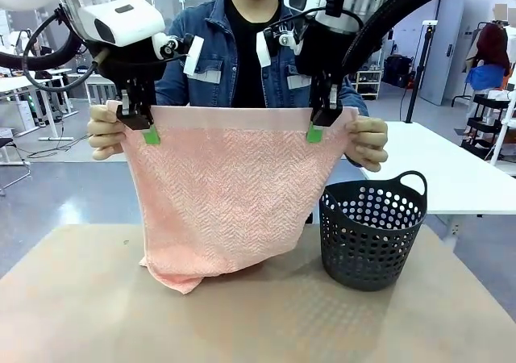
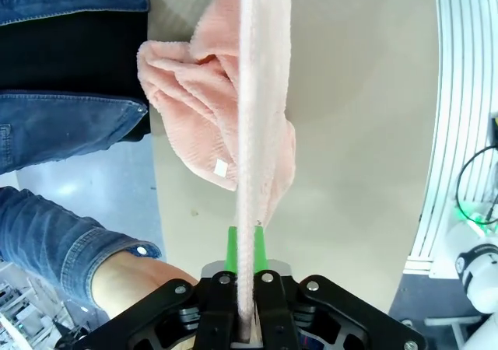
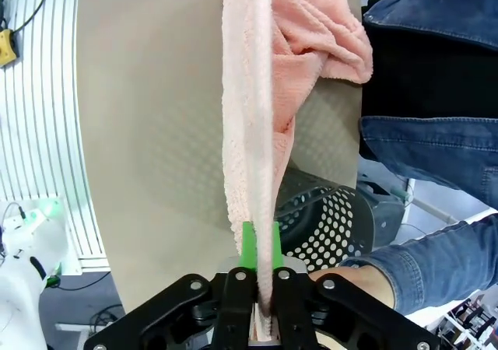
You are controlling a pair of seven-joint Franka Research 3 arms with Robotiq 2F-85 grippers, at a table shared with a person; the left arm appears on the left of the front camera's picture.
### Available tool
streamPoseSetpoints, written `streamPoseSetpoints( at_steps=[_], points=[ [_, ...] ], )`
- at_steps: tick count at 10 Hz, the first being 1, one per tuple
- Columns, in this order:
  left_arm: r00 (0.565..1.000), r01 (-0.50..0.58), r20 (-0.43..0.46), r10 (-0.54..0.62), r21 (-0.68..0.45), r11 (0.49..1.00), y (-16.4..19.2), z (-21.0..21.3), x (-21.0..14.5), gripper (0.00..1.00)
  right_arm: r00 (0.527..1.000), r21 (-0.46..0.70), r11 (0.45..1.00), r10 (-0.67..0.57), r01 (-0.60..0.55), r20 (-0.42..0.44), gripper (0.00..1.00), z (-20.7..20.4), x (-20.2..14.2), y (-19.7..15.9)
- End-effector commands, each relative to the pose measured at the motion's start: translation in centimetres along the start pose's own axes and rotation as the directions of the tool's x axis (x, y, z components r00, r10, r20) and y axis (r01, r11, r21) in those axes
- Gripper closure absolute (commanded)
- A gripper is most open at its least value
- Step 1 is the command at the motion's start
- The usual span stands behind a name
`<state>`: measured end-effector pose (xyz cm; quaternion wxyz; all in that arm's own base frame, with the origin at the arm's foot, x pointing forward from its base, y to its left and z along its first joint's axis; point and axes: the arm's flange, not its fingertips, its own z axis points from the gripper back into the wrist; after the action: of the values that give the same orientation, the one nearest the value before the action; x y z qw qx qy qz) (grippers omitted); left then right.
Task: Fold the towel.
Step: Grab the top end of the 100 cm Hotel Towel extended by the human.
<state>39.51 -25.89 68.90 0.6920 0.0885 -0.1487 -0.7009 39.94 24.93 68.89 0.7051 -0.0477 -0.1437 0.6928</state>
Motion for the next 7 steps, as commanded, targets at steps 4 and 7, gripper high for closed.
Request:
streamPoseSetpoints(
  at_steps=[4,7],
  points=[
    [1.000,-0.001,-0.001,0.001,-0.001,1.000,-0.1,0.0,0.0,1.00,0.995,-0.051,0.995,-0.088,0.086,-0.037,1.00,-1.4,-1.7,0.1],
    [1.000,-0.001,-0.001,0.001,-0.001,1.000,-0.1,0.0,0.0,1.00,1.000,-0.002,1.000,-0.006,0.006,0.003,1.00,0.0,0.0,0.1]
  ],
)
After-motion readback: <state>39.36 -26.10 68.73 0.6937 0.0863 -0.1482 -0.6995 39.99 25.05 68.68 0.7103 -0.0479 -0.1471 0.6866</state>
